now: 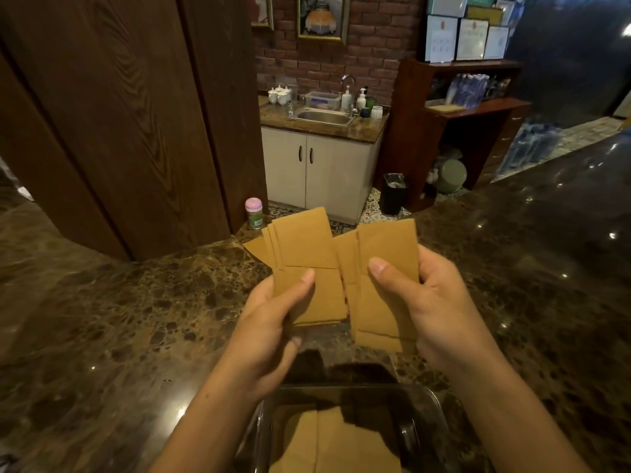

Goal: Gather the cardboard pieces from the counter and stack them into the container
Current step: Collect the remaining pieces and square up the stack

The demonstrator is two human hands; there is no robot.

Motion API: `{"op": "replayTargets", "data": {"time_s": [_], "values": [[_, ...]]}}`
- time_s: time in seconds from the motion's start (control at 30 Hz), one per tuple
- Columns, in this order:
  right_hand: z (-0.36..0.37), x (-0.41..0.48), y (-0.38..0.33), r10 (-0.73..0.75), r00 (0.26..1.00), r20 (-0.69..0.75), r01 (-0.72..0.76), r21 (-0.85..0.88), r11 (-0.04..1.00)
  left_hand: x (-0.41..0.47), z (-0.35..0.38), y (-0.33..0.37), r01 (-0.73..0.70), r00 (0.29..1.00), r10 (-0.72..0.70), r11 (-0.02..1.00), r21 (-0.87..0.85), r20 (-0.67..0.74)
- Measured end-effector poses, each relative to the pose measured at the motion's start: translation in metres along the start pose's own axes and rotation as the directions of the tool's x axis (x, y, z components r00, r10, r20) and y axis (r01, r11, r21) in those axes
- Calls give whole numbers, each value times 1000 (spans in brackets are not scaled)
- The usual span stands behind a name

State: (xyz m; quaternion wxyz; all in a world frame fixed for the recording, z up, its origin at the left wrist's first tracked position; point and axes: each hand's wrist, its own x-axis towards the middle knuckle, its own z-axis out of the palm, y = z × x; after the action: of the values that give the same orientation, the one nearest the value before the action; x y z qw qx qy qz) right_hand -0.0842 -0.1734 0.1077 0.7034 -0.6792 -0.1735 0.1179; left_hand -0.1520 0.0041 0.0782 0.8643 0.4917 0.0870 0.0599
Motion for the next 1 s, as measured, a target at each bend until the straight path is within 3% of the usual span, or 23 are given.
{"op": "replayTargets", "data": {"time_s": [0.2, 0.5, 0.6, 0.73, 1.0], "values": [[-4, 1, -4, 61, 998, -4, -58, 292, 955, 3, -3, 1, -90, 994, 92, 995, 44, -63], [19, -3, 11, 116, 992, 49, -124, 230, 965, 2, 5, -4, -100, 993, 104, 992, 82, -47], [24, -5, 14, 131, 991, 6, -127, 280, 952, -2, 6, -4, -32, 999, 32, 999, 14, -13], [19, -3, 13, 110, 991, -79, -80, 310, 947, -1, 0, -1, -88, 994, 91, 995, 39, -68], [20, -7, 16, 133, 990, 53, -143, 328, 934, 1, 7, -2, -126, 990, 133, 981, 149, -38]]}}
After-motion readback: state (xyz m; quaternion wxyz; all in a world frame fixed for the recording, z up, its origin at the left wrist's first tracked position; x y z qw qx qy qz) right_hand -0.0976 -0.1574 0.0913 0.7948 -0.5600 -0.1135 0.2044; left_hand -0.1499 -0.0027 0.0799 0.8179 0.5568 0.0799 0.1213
